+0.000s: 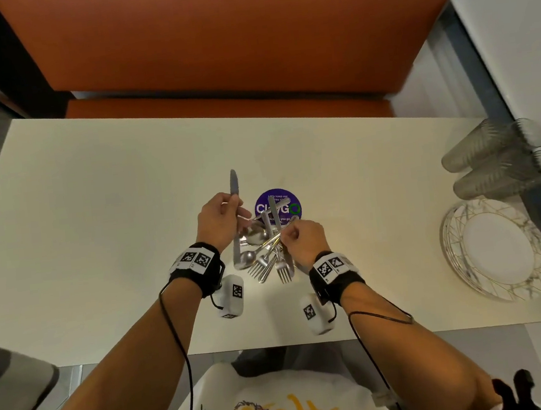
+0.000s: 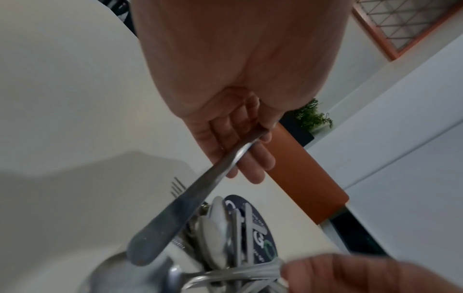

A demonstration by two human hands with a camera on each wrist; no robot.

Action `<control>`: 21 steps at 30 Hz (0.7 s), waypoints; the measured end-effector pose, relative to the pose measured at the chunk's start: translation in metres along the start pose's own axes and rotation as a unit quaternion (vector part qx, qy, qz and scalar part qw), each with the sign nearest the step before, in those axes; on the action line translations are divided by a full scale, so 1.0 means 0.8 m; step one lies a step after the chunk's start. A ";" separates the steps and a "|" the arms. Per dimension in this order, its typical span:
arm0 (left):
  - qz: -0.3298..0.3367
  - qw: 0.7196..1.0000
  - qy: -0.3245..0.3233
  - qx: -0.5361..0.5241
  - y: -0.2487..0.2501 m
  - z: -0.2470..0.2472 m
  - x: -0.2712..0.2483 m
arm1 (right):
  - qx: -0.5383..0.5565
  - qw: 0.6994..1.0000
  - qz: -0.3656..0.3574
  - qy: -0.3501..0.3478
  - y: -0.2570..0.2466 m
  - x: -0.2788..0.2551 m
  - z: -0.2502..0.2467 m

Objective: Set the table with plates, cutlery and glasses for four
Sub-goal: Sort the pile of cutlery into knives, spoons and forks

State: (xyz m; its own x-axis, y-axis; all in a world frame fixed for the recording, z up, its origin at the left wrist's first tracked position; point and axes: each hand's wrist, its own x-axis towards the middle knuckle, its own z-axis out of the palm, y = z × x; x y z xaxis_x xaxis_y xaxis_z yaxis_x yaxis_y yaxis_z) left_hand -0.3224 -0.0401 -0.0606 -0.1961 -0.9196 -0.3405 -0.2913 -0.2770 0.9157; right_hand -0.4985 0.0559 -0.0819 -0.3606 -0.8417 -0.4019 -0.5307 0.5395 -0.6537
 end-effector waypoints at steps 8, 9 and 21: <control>-0.021 0.998 0.014 0.054 -0.032 -0.001 -0.006 | -0.110 0.993 0.042 0.010 0.038 -0.027 0.012; -0.025 0.998 0.012 0.054 -0.034 0.000 -0.006 | -0.111 0.993 0.044 0.010 0.039 -0.027 0.014; -0.039 0.998 0.005 0.056 -0.021 0.001 -0.013 | -0.110 0.988 0.104 -0.002 0.044 -0.013 0.015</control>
State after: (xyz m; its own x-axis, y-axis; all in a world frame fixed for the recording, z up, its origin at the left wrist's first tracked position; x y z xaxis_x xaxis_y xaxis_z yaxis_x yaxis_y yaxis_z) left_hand -0.3165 -0.0257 -0.0726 -0.1600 -0.8996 -0.4064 -0.4074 -0.3148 0.8573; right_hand -0.5044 0.0834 -0.1085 -0.4762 -0.7116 -0.5166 -0.5990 0.6926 -0.4019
